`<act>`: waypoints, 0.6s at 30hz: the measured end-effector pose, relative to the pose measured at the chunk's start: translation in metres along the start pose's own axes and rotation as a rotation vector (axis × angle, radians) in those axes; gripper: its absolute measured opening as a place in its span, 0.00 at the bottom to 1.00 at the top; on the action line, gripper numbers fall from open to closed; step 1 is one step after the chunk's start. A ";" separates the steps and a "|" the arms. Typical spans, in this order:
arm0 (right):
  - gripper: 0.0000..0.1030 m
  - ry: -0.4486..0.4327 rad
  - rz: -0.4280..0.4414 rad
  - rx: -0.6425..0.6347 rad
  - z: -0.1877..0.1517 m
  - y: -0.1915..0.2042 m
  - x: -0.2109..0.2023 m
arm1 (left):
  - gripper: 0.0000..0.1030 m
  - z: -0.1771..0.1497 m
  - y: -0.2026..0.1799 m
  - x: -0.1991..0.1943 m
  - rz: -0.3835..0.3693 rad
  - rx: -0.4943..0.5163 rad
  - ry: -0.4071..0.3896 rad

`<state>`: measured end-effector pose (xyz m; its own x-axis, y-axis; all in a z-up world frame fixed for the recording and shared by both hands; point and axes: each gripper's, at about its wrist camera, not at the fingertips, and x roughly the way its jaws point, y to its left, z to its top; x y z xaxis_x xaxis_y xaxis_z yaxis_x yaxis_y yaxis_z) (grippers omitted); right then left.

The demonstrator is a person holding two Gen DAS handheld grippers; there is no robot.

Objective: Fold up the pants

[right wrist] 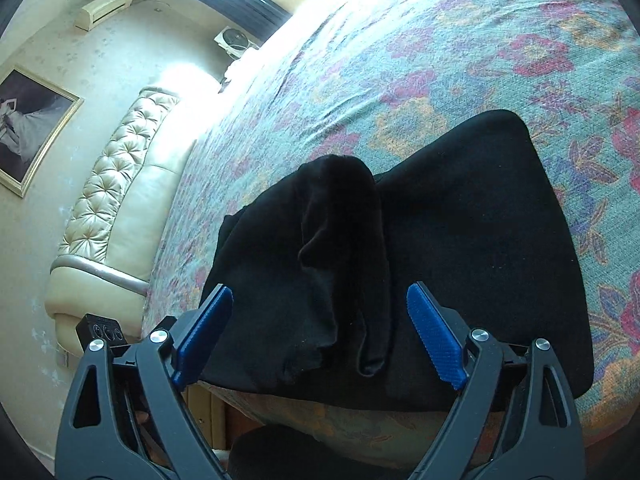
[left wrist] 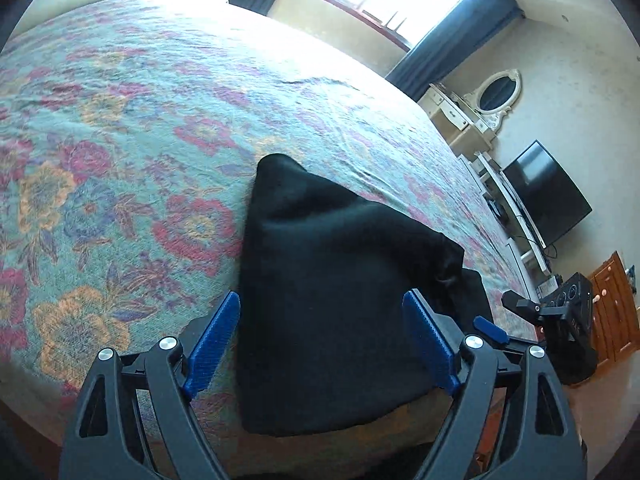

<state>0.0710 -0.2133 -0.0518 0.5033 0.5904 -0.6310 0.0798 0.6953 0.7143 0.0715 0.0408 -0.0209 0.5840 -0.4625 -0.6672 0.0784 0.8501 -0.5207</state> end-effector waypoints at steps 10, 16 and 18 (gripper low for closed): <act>0.91 0.086 -0.043 -0.017 -0.004 0.013 0.040 | 0.80 -0.010 0.020 0.007 0.000 -0.057 0.029; 0.21 0.118 -0.059 -0.066 -0.005 0.012 0.048 | 0.80 -0.015 0.017 0.014 0.005 -0.033 0.059; 0.16 0.100 -0.023 -0.062 -0.005 0.015 0.042 | 0.80 -0.016 0.018 0.015 0.003 -0.039 0.063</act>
<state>0.0887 -0.1762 -0.0694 0.4132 0.6097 -0.6764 0.0351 0.7315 0.6809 0.0688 0.0454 -0.0486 0.5318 -0.4757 -0.7006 0.0445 0.8419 -0.5378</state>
